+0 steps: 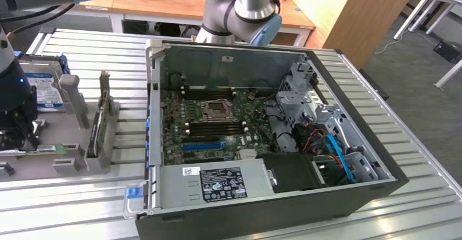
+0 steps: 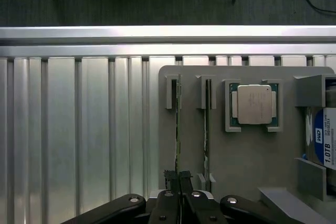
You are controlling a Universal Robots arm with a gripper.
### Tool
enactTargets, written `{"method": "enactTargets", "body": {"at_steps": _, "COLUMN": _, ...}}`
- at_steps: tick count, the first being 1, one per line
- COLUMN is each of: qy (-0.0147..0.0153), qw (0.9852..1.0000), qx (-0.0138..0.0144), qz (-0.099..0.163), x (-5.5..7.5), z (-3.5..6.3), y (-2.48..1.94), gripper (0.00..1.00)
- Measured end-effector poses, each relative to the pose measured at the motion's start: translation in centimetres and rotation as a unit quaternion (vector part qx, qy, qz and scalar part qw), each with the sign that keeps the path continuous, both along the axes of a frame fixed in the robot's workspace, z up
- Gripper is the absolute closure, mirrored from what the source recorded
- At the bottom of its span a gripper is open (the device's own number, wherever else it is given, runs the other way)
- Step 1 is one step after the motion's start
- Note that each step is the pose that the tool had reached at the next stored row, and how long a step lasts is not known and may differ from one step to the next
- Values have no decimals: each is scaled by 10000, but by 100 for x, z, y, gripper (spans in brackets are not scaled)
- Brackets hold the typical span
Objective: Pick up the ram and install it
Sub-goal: 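Pick up the ram and move it above insertion slot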
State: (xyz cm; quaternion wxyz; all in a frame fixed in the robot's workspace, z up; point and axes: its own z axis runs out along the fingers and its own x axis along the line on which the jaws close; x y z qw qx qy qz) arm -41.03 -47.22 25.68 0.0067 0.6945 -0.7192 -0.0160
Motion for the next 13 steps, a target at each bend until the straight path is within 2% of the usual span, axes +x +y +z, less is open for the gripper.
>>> {"method": "enactTargets", "body": {"at_steps": 13, "qy": 0, "qw": 10000, "qx": 0, "qz": 23, "x": 0, "z": 174, "y": 0, "gripper": 88}}
